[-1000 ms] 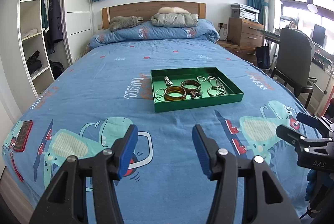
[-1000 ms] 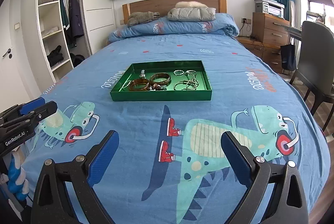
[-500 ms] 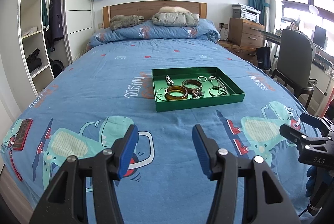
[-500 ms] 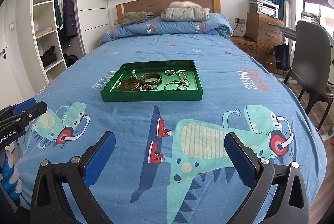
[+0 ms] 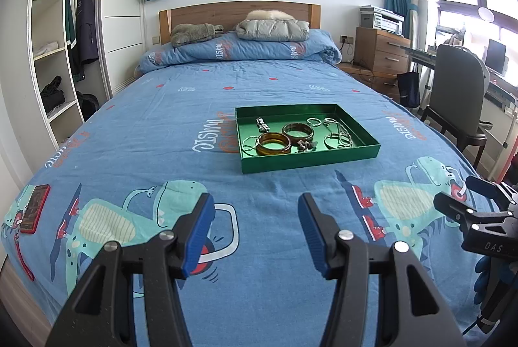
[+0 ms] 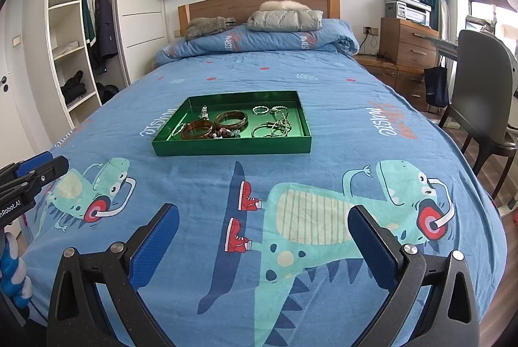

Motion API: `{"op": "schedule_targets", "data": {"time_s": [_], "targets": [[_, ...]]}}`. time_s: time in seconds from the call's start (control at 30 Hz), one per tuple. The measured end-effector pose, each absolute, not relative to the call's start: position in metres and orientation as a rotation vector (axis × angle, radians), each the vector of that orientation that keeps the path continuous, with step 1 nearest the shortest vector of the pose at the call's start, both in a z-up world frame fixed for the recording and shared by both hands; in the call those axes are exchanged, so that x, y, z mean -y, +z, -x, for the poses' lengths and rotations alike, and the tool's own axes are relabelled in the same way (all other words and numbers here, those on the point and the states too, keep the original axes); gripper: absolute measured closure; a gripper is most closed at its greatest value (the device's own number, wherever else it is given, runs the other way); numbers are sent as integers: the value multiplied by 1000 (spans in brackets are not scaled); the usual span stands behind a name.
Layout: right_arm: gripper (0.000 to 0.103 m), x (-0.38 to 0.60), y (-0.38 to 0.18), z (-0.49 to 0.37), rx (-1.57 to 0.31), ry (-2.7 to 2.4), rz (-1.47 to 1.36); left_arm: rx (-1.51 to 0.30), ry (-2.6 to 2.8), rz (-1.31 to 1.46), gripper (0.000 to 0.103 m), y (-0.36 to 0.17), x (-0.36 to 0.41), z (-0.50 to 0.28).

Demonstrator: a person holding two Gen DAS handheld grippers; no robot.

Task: Organize jewelry

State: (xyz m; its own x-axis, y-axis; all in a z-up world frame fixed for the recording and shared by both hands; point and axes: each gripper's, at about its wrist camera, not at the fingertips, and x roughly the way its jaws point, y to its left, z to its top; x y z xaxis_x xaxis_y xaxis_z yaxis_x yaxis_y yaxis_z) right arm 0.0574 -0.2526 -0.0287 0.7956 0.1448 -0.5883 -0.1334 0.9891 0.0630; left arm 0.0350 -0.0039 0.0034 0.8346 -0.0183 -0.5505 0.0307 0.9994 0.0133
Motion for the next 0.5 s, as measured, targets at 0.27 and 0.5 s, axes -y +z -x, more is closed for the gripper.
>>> {"op": "schedule_targets", "data": {"time_s": [0.27,0.5], "targets": [[1,256,-30,-58,-631,145,-21,-586,-29,-21,51,1,2,-36],[1,256,-30,-58,-632,145,-22,-586,-29,-20,51,1,2,-36]]}}
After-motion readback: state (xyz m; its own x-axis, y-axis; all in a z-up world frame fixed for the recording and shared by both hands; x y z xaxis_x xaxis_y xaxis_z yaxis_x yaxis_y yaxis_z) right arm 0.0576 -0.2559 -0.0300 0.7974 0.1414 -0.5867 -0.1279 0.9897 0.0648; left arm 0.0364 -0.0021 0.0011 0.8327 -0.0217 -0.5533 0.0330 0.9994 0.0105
